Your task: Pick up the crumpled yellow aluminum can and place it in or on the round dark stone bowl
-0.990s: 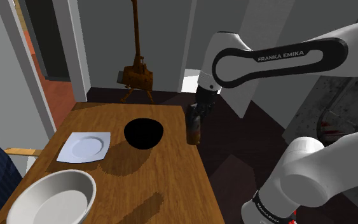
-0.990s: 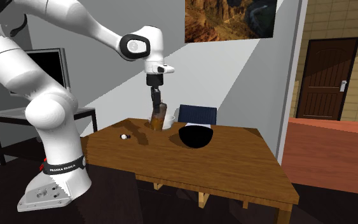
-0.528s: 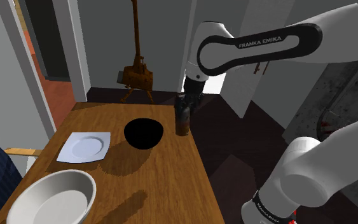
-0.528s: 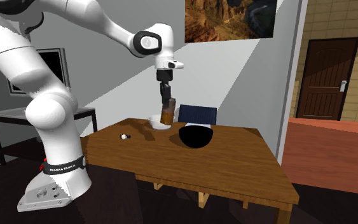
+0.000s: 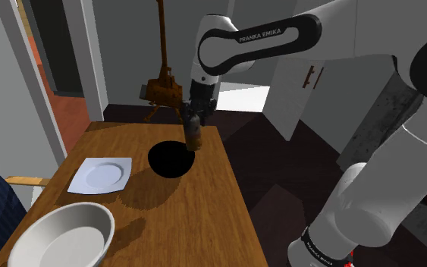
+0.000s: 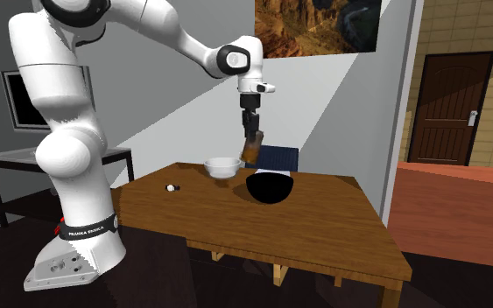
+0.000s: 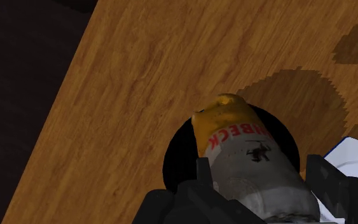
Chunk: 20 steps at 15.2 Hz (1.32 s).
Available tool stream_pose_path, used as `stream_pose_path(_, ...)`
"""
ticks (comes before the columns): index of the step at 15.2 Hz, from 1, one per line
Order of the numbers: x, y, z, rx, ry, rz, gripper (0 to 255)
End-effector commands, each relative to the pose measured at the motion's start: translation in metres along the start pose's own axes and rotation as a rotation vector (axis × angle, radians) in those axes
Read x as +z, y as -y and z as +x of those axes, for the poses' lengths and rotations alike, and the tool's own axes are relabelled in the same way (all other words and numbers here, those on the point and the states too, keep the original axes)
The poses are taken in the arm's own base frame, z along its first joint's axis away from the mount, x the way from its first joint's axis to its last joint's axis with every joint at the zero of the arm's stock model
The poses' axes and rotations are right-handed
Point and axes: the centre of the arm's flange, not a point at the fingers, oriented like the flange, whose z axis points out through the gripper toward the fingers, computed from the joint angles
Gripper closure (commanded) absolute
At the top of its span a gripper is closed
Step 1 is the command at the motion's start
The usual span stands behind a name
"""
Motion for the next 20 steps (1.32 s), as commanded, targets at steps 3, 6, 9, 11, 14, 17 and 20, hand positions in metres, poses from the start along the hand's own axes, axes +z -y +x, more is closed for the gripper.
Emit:
stream_pose_path(3, -0.006, 0.02, 0.049, 0.001, 0.0, 0.0, 255)
stream_pose_path(6, -0.002, 0.032, 0.076, 0.001, 0.0, 0.0, 255)
stream_pose_path(9, 0.013, 0.031, 0.076, 0.001, 0.0, 0.0, 255)
stream_pose_path(11, 0.024, 0.03, 0.076, 0.001, 0.0, 0.0, 255)
stream_pose_path(14, 0.04, 0.029, 0.075, 0.001, 0.0, 0.0, 255)
stream_pose_path(17, 0.055, 0.028, 0.075, 0.001, 0.0, 0.0, 255)
stream_pose_path(20, 0.071, 0.026, 0.075, 0.001, 0.0, 0.0, 255)
